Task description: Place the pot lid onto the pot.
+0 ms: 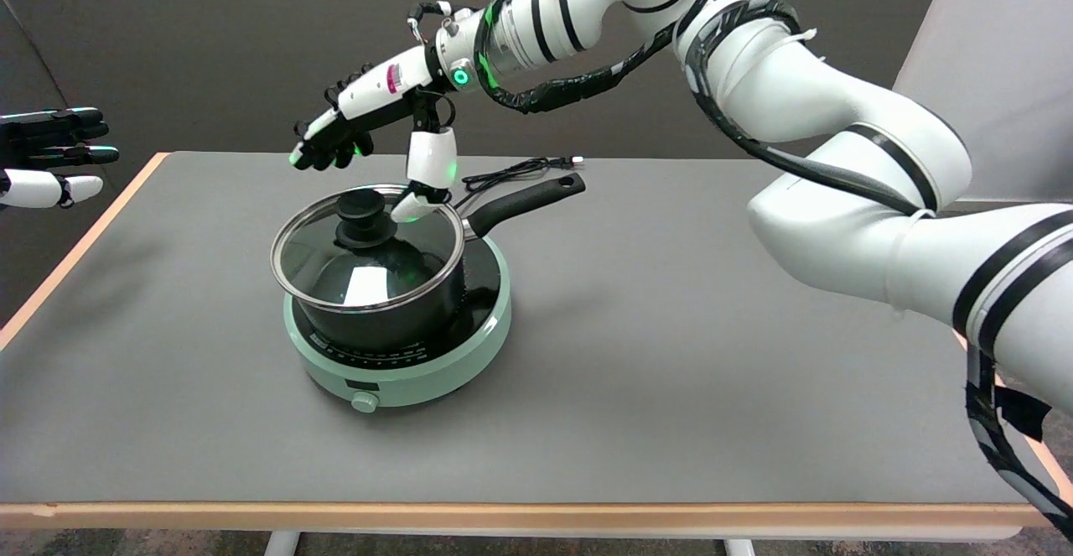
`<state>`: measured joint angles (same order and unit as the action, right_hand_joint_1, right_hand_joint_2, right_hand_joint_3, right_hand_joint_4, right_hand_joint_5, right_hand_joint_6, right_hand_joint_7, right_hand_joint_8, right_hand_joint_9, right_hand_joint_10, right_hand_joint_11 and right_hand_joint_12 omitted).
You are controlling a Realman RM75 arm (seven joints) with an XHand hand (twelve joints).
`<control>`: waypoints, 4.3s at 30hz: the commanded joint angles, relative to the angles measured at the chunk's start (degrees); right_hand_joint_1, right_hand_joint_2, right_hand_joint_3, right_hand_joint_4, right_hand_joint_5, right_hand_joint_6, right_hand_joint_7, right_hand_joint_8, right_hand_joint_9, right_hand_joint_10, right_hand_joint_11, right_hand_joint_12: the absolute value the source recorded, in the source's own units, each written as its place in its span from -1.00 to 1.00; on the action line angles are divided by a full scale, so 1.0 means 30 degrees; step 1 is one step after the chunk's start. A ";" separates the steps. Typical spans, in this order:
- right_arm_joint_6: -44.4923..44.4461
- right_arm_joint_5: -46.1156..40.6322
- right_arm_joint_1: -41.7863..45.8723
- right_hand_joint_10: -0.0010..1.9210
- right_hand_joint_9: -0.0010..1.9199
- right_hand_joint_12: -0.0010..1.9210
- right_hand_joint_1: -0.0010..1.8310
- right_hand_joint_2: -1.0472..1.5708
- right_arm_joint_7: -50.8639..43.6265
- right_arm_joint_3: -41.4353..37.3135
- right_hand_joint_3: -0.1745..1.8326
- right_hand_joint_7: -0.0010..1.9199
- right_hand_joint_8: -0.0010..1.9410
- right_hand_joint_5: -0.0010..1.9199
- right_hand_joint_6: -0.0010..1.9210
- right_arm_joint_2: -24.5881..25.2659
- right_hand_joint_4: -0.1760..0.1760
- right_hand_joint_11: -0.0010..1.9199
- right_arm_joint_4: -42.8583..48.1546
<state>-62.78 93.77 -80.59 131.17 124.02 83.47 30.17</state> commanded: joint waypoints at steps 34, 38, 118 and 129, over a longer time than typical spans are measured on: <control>0.3895 0.0800 0.4195 -0.64 -0.55 0.30 -0.29 0.16 0.0134 -0.2773 0.00 -0.62 -0.79 -0.78 -0.84 0.0918 -0.38 -0.61 0.3845; 0.4341 0.0895 0.4265 -0.64 -0.55 0.30 -0.28 0.16 0.0134 -0.2731 0.00 -0.62 -0.79 -0.78 -0.84 0.0998 -0.38 -0.61 0.3691; 0.8804 1.1169 1.1369 -0.60 -0.38 0.27 -0.34 0.19 0.0161 -1.0927 0.02 -0.42 -0.80 -0.62 -0.83 -0.2507 0.17 -0.42 1.8103; 1.4203 1.0154 1.6233 -0.57 -0.33 0.28 -0.53 0.22 0.0187 -1.5322 -0.04 -0.39 -0.80 -0.61 -0.82 -0.3382 0.33 -0.40 2.1348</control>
<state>-42.02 117.25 -51.11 131.58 95.76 78.20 76.27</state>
